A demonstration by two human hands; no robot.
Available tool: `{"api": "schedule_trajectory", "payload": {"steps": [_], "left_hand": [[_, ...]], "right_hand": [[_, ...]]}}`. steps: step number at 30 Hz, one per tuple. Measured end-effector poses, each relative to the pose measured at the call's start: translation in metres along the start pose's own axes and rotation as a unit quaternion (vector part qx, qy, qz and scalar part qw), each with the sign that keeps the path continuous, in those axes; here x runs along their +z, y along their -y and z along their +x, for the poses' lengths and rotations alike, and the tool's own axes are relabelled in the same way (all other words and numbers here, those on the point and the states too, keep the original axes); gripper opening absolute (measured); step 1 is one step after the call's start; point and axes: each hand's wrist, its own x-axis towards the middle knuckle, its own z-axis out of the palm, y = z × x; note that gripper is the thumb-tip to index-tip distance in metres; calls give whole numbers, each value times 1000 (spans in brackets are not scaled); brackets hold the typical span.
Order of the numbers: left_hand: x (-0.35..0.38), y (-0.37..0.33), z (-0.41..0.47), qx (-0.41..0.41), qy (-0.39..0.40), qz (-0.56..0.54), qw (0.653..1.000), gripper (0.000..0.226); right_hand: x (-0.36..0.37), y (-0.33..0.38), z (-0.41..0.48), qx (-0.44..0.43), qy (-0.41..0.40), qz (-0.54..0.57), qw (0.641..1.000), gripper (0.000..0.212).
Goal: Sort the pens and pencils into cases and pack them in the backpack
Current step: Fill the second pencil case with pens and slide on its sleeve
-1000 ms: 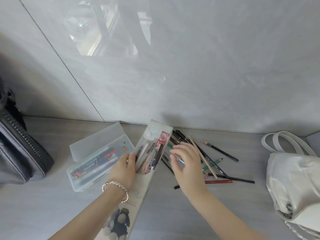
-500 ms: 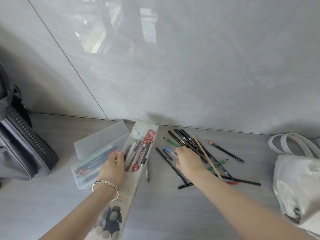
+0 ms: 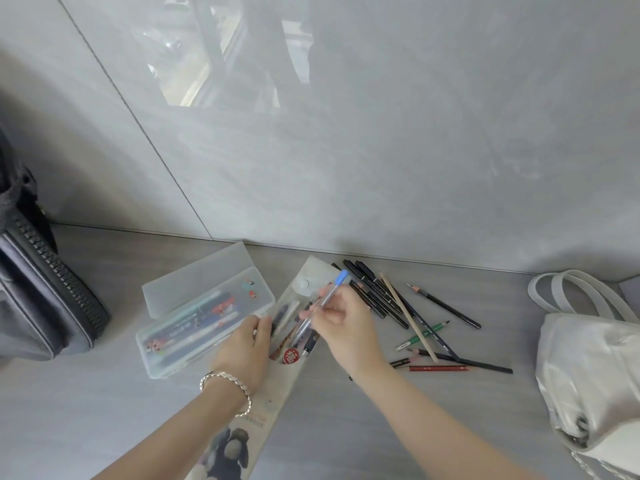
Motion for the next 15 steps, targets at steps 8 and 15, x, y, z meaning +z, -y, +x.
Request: {"api": "schedule_trajectory", "payload": {"steps": [8,15], "left_hand": [[2,-13,-8,16,-13,-5,1000,37],[-4,-14,-4,20,-22,-40,999,37]], "right_hand": [[-5,-3,-4,-57,5,-186,981,62],[-5,-9,1,-242,-44,-394,886,44]]}}
